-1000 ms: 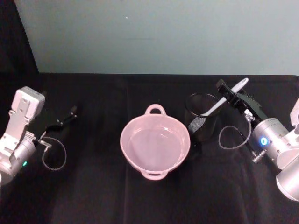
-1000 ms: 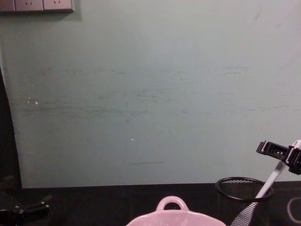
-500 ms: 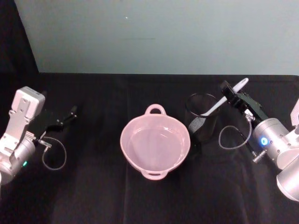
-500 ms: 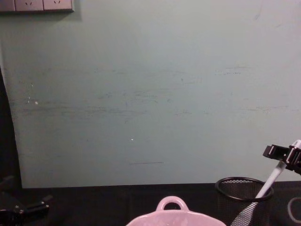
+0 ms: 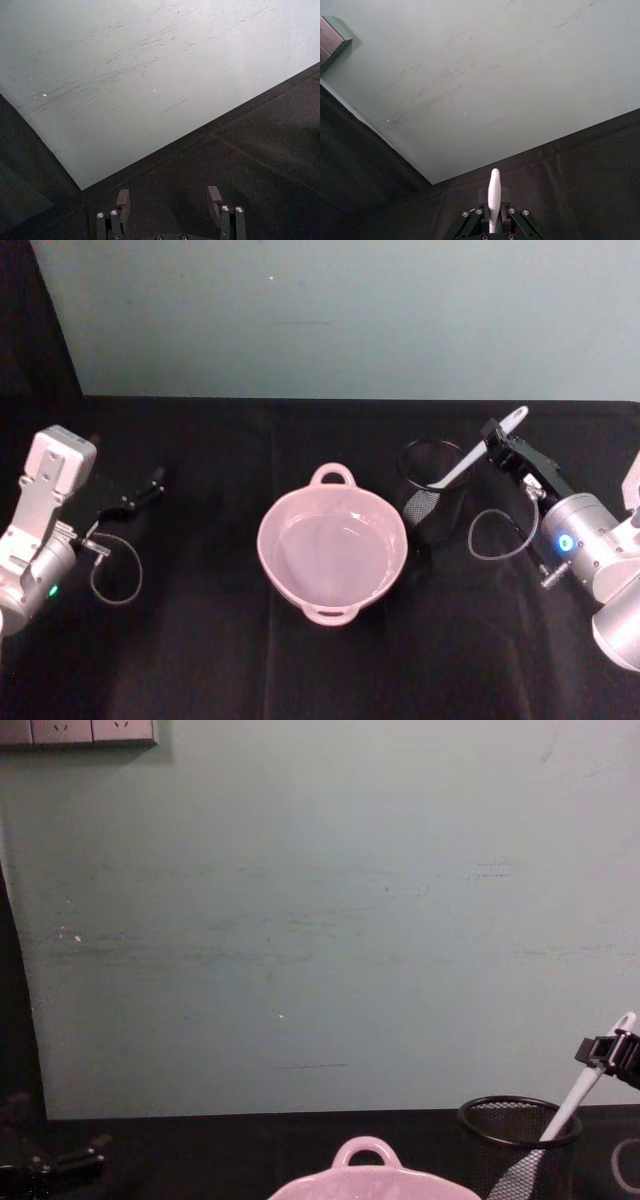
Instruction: Use the one hand to pick up the spoon and stir the clear water in the bowl.
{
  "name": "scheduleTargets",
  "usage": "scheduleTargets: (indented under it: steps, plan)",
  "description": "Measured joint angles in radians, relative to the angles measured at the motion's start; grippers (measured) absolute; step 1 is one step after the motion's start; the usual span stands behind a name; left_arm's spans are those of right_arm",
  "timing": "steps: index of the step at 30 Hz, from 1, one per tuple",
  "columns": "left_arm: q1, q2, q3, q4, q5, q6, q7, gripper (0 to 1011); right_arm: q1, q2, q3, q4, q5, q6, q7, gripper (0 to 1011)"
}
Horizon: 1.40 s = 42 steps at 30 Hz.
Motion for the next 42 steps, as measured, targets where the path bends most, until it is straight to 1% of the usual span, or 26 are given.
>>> scheduleTargets:
  steps: [9,11,12,14,17,18,21,24,25,28,29,31,33,34,38,39,42]
  plan:
    - [0.000,0.000,0.000,0.000,0.000,0.000,0.000,1011,0.000,0.000,0.000,0.000,0.000,0.000,0.000,121]
    - [0.000,0.000,0.000,0.000,0.000,0.000,0.000,1011,-0.001,0.005,-0.003,-0.004,-0.009,-0.001,0.006,121]
    - [0.000,0.000,0.000,0.000,0.000,0.000,0.000,1011,-0.002,0.015,-0.009,-0.014,-0.027,-0.002,0.018,121]
    - [0.000,0.000,0.000,0.000,0.000,0.000,0.000,1011,-0.002,0.027,-0.016,-0.025,-0.044,-0.001,0.031,121]
    - [0.000,0.000,0.000,0.000,0.000,0.000,0.000,1011,0.001,0.058,-0.030,-0.057,-0.083,0.013,0.059,121]
    - [0.000,0.000,0.000,0.000,0.000,0.000,0.000,1011,0.001,0.058,-0.030,-0.057,-0.083,0.013,0.059,121]
    - [0.000,0.000,0.000,0.000,0.000,0.000,0.000,1011,0.010,0.091,-0.036,-0.091,-0.118,0.030,0.090,121]
    - [0.000,0.000,0.000,0.000,0.000,0.000,0.000,1011,0.019,0.113,-0.035,-0.115,-0.131,0.047,0.108,121]
    - [0.000,0.000,0.000,0.000,0.000,0.000,0.000,1011,0.027,0.128,-0.033,-0.133,-0.135,0.060,0.120,121]
    - [0.000,0.000,0.000,0.000,0.000,0.000,0.000,1011,0.040,0.150,-0.029,-0.155,-0.138,0.085,0.138,121]
    - [0.000,0.000,0.000,0.000,0.000,0.000,0.000,1011,0.049,0.165,-0.028,-0.169,-0.136,0.103,0.152,121]
    - [0.000,0.000,0.000,0.000,0.000,0.000,0.000,1011,0.059,0.179,-0.028,-0.179,-0.132,0.121,0.166,121]
    - [0.000,0.000,0.000,0.000,0.000,0.000,0.000,1011,0.077,0.201,-0.031,-0.195,-0.124,0.146,0.187,121]
    - [0.000,0.000,0.000,0.000,0.000,0.000,0.000,1011,0.091,0.212,-0.035,-0.205,-0.121,0.161,0.195,121]
    - [0.000,0.000,0.000,0.000,0.000,0.000,0.000,1011,0.119,0.235,-0.049,-0.221,-0.120,0.184,0.208,121]
    - [0.000,0.000,0.000,0.000,0.000,0.000,0.000,1011,0.141,0.253,-0.063,-0.234,-0.125,0.197,0.222,121]
    - [0.000,0.000,0.000,0.000,0.000,0.000,0.000,1011,0.164,0.271,-0.078,-0.247,-0.131,0.209,0.236,121]
